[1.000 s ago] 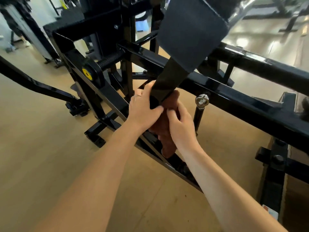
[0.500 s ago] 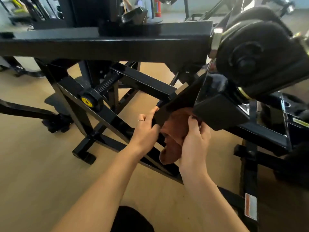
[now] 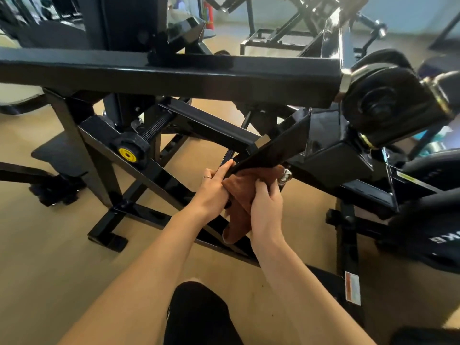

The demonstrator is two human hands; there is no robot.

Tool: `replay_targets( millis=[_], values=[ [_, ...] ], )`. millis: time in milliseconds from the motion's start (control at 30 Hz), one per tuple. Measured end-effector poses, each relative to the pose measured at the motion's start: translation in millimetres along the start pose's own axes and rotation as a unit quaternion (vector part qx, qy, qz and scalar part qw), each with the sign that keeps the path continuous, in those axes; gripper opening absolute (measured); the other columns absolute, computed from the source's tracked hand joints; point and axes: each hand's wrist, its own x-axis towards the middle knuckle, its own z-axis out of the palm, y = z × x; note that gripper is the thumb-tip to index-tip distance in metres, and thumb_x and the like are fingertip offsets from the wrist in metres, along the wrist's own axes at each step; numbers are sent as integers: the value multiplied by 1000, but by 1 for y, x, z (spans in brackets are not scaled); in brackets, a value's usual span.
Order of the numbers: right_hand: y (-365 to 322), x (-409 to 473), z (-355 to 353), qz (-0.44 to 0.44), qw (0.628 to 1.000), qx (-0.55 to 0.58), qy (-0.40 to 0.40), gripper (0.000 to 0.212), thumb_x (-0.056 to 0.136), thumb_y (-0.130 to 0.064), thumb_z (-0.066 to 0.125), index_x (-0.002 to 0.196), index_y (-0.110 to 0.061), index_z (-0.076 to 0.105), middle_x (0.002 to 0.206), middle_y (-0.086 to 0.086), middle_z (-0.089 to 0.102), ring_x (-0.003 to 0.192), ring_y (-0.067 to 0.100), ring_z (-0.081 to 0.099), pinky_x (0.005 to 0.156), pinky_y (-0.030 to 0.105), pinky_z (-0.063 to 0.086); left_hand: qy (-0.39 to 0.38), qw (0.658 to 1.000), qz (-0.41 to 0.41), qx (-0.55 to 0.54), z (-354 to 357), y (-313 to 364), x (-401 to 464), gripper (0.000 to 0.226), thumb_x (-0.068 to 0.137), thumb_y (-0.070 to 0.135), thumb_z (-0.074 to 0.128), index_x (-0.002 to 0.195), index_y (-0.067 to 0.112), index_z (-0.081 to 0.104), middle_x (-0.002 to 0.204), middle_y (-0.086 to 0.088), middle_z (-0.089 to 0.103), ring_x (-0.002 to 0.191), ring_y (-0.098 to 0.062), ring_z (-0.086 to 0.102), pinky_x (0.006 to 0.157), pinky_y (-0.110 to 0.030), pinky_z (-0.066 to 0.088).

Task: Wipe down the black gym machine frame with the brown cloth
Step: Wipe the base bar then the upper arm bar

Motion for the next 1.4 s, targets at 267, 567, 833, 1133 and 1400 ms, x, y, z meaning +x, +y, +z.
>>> replay_targets(
  millis=[267, 567, 833, 1133, 1400],
  values=[
    [9, -26, 7, -190, 977, -77, 51, 47, 106, -39, 49, 152, -32, 41, 138, -9, 55, 125, 5, 53, 106, 30, 51, -5, 993, -12, -120, -23, 26, -22, 57, 100, 72, 22, 137, 39, 50, 140, 8, 49, 132, -15, 45, 117, -45, 31],
    [-20, -22, 6, -270, 955, -106, 65, 48, 96, -29, 71, 140, -32, 50, 124, -24, 55, 114, 5, 58, 97, 29, 56, -4, 967, 185, -173, -4, 45, -56, 32, 102, 42, 54, 130, 49, 42, 116, 22, 57, 107, -3, 65, 81, -23, 58],
    [-48, -25, -20, -268, 960, 18, 76, 21, 98, -33, 60, 105, -15, 69, 92, -4, 75, 91, 11, 73, 80, 27, 61, 66, 954, 283, -81, 24, 102, -34, 29, 99, 40, 59, 122, 36, 43, 124, -1, 53, 106, -13, 63, 86, -36, 60],
    [-55, -18, -62, -203, 978, -50, -10, 18, 96, -16, 68, 111, -27, 68, 103, -10, 74, 102, 7, 69, 87, 29, 59, 136, 946, 292, -36, 31, 94, -20, 17, 106, 36, 49, 113, 47, 39, 117, 3, 53, 103, -6, 58, 84, -29, 53],
    [-129, -52, -89, -313, 927, 178, 107, 44, 99, -36, 38, 140, -24, 48, 146, 4, 58, 131, 15, 58, 116, 49, 41, 92, 948, 276, -126, 16, 143, -55, 21, 110, 29, 43, 101, 22, 61, 87, 7, 62, 81, -6, 62, 70, -21, 47]
  ],
)
